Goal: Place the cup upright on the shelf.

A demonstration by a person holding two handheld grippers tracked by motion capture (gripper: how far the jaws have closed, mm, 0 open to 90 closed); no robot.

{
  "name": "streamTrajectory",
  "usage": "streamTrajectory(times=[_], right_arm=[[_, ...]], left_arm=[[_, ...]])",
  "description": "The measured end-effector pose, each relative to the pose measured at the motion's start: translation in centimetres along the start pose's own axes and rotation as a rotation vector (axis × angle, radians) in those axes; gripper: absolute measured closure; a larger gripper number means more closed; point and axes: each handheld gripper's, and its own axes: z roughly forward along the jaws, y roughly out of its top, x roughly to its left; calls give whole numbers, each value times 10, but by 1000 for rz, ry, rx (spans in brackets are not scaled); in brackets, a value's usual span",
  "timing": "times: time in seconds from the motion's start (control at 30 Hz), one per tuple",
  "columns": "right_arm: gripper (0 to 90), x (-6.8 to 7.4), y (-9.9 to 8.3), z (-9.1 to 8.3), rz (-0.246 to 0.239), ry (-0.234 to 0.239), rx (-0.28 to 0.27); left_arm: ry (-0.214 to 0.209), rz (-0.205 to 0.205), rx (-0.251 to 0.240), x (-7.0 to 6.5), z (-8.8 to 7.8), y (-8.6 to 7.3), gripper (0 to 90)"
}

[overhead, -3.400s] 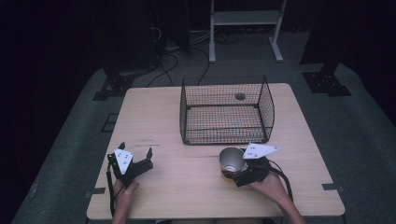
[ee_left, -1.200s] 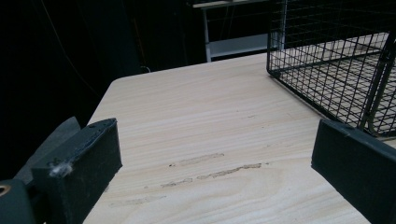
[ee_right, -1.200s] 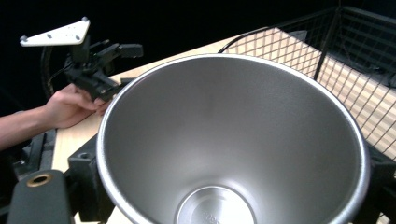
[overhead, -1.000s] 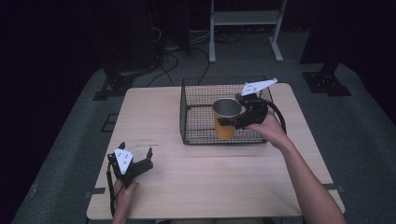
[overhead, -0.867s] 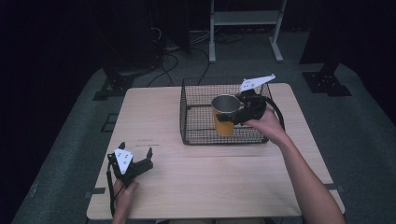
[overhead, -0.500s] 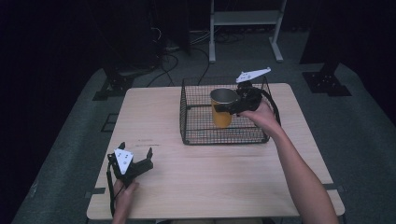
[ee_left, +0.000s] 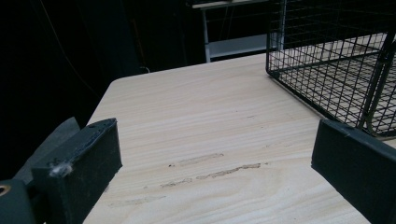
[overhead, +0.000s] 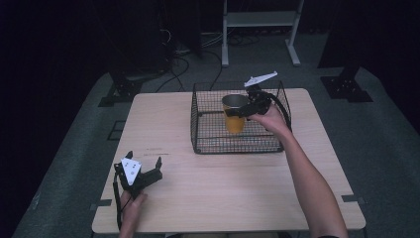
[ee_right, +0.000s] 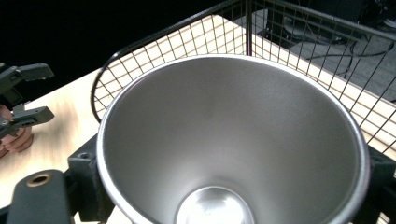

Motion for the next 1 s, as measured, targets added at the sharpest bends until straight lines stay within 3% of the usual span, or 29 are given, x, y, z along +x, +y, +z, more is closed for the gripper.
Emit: streamTrajectory(times=[0.27, 0.4, 0.7, 1.0], right_arm=[[122, -7, 4, 10, 18, 2, 5], [122, -11, 3, 17, 12, -25, 34], [122, -22, -5, 36, 49, -55, 59], [122, -26, -11, 53, 43, -101, 126]], left_arm=[[-1, -4, 2, 1, 0, 0, 8], [-2, -4, 1, 1, 0, 0, 8], [-1, -3, 1, 1, 0, 0, 8], [-1, -5, 1, 1, 0, 0, 8]])
